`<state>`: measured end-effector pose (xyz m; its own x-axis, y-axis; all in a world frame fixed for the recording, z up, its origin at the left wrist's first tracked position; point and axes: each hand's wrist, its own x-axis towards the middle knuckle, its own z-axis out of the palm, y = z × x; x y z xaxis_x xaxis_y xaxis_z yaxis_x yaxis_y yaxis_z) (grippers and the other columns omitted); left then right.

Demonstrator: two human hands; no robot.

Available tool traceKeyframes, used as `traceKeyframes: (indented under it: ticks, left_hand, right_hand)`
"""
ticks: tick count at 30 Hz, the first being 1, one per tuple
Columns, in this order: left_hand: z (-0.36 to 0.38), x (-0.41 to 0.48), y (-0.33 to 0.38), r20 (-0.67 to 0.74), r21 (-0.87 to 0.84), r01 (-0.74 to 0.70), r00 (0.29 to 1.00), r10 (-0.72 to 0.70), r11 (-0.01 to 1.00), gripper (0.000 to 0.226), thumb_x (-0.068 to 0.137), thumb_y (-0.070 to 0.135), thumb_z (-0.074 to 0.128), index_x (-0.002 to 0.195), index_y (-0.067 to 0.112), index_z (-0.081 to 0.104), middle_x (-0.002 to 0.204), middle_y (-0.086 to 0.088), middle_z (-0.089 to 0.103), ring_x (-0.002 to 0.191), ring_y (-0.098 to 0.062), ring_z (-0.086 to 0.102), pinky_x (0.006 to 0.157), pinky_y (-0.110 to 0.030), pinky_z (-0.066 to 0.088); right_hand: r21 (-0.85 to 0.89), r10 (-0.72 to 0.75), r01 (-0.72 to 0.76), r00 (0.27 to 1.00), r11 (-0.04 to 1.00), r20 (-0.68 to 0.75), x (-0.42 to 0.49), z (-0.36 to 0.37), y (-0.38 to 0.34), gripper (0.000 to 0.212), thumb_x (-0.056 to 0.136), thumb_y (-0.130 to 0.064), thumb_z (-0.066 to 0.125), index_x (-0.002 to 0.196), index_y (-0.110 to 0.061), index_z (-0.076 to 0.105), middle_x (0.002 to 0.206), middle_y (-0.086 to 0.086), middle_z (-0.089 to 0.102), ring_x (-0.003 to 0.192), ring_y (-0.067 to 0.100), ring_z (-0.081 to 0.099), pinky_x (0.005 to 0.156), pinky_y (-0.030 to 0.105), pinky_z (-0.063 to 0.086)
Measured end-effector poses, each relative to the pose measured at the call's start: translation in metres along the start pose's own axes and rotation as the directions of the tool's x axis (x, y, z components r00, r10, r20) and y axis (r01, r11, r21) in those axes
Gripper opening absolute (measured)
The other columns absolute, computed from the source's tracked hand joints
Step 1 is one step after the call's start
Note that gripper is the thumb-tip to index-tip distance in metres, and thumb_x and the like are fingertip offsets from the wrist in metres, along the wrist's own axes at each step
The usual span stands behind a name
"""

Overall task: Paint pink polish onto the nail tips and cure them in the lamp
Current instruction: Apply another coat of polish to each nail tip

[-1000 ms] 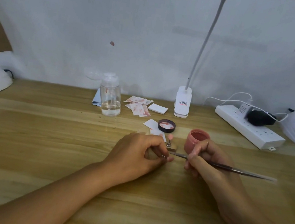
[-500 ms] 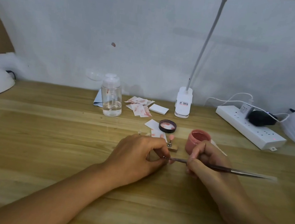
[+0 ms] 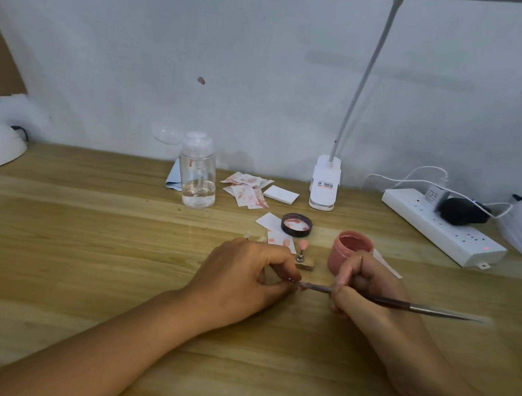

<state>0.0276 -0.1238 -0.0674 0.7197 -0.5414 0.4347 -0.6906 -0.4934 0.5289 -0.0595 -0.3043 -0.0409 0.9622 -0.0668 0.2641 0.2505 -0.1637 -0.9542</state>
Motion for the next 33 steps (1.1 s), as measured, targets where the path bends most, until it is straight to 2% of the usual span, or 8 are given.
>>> traceKeyframes:
  ticks: [5,10,15,21,26,29,31,33]
  left_hand:
    - [0.000,0.000,0.001,0.011,0.004,0.014,1.000,-0.014,1.000,0.008,0.080,0.038,0.079,0.082,0.038,0.071,0.084,0.031,0.069,0.052,0.004,0.053,0.055,-0.018,0.030]
    - [-0.001,0.000,0.000,0.020,-0.017,0.017,1.000,-0.017,1.000,0.007,0.080,0.039,0.078,0.082,0.039,0.071,0.084,0.031,0.069,0.051,0.003,0.054,0.055,-0.018,0.031]
    - [0.000,0.000,0.000,0.014,-0.051,0.002,1.000,-0.001,0.999,0.008,0.081,0.050,0.072,0.079,0.043,0.069,0.084,0.030,0.069,0.050,0.002,0.055,0.053,-0.018,0.035]
    - [-0.002,0.001,0.001,0.021,-0.055,0.031,0.999,-0.029,0.998,0.010,0.080,0.036,0.079,0.082,0.042,0.071,0.084,0.029,0.070,0.051,0.004,0.053,0.056,-0.018,0.033]
    - [-0.002,0.001,0.003,0.025,-0.085,0.043,0.999,-0.041,0.995,0.008,0.080,0.038,0.078,0.078,0.041,0.071,0.082,0.026,0.071,0.050,0.006,0.053,0.053,-0.018,0.034]
    - [-0.003,0.002,0.004,0.011,-0.125,0.063,0.998,-0.062,0.990,0.008,0.081,0.042,0.077,0.077,0.041,0.070,0.081,0.024,0.071,0.046,0.002,0.053,0.052,-0.015,0.035]
    - [-0.003,0.001,0.005,0.005,-0.144,0.073,0.997,-0.073,0.987,0.009,0.081,0.037,0.079,0.077,0.037,0.071,0.081,0.023,0.072,0.045,0.002,0.052,0.051,-0.013,0.034]
    - [-0.003,0.001,0.008,0.007,-0.183,0.071,0.997,-0.071,0.981,0.009,0.081,0.030,0.080,0.078,0.034,0.072,0.082,0.022,0.073,0.044,0.001,0.049,0.050,-0.011,0.033]
  right_hand:
    - [-0.030,0.013,-0.013,1.000,0.999,-0.006,-0.002,0.000,-0.002,0.008,0.070,-0.012,0.058,0.070,-0.011,0.050,0.062,0.004,0.053,0.061,0.016,0.045,0.056,0.028,0.033]
    - [-0.039,0.011,-0.011,1.000,0.999,-0.020,0.000,-0.003,0.003,0.016,0.082,-0.001,0.061,0.073,-0.007,0.049,0.063,0.008,0.052,0.063,0.019,0.045,0.062,0.035,0.032]
    - [0.023,0.016,-0.014,0.998,1.000,-0.069,-0.001,-0.002,0.001,0.011,0.071,-0.012,0.058,0.070,-0.007,0.047,0.060,0.007,0.051,0.061,0.017,0.045,0.057,0.028,0.034]
    - [-0.012,0.010,-0.011,1.000,1.000,-0.016,-0.002,-0.002,-0.001,0.015,0.070,-0.012,0.056,0.075,-0.001,0.048,0.062,0.008,0.052,0.061,0.016,0.046,0.055,0.024,0.035]
    - [-0.010,0.003,-0.003,0.999,1.000,-0.036,-0.002,-0.004,0.002,0.019,0.084,0.008,0.056,0.073,-0.005,0.048,0.062,0.009,0.050,0.062,0.018,0.044,0.061,0.034,0.030]
    - [-0.012,-0.145,0.145,0.985,0.989,-0.097,-0.005,0.000,0.000,0.010,0.077,-0.007,0.059,0.076,-0.006,0.049,0.068,0.012,0.053,0.061,0.015,0.046,0.058,0.028,0.035]
    - [-0.095,-0.282,0.268,0.943,0.959,-0.178,-0.007,0.004,0.000,0.015,0.084,-0.011,0.069,0.084,-0.008,0.054,0.071,0.010,0.062,0.060,0.009,0.054,0.057,0.021,0.042]
    - [-0.141,-0.335,0.307,0.903,0.941,-0.268,-0.008,0.007,-0.002,0.009,0.090,-0.020,0.061,0.096,-0.014,0.057,0.076,0.009,0.068,0.060,0.008,0.058,0.057,0.022,0.046]
